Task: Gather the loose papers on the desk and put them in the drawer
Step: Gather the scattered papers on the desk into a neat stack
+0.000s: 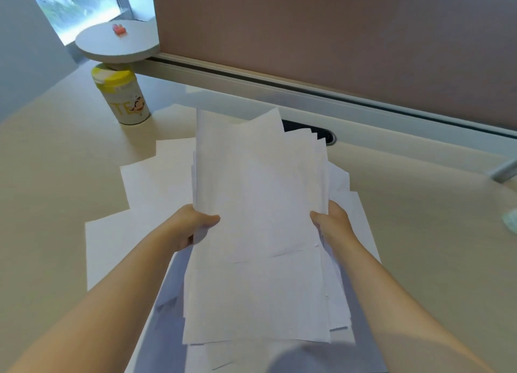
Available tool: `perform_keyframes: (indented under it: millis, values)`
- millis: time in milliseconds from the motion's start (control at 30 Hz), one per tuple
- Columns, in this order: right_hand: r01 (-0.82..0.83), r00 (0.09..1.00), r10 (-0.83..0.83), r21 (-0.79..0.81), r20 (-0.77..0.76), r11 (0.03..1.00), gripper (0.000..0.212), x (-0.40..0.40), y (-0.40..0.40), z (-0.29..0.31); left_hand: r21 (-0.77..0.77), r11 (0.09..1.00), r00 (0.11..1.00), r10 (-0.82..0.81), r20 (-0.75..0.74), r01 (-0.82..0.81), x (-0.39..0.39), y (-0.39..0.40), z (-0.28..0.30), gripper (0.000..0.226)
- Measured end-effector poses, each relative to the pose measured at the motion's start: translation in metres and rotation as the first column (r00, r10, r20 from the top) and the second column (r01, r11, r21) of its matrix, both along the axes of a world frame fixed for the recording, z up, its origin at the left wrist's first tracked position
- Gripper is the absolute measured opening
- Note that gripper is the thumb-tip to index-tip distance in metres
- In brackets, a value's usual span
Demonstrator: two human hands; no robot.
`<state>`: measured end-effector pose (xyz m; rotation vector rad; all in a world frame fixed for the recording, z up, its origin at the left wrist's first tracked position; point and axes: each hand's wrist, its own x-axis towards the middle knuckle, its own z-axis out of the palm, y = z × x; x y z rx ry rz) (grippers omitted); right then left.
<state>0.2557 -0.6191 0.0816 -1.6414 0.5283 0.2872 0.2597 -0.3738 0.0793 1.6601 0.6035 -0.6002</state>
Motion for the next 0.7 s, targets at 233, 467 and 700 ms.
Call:
perform_keyframes:
  millis: [233,467,700]
  values:
    - [-0.084,0.963,-0.124,-0.704,-0.239,0.705,0.047,-0.028,-0.058,-0.009,0.298,0.941,0.980,0.116,0.164,-0.161,-0.027,-0.028,-0.009,0.008]
    - [0.108,0.977,-0.170,-0.390,-0.127,0.914,0.016,-0.055,-0.078,-0.021,0.284,0.932,0.966,0.174,0.194,-0.225,-0.049,-0.047,-0.017,0.028]
    - [0.020,0.987,-0.015,0.024,-0.159,1.000,0.029,-0.063,-0.068,-0.019,0.229,0.973,0.993,-0.015,0.117,-0.013,-0.061,-0.081,-0.008,0.018]
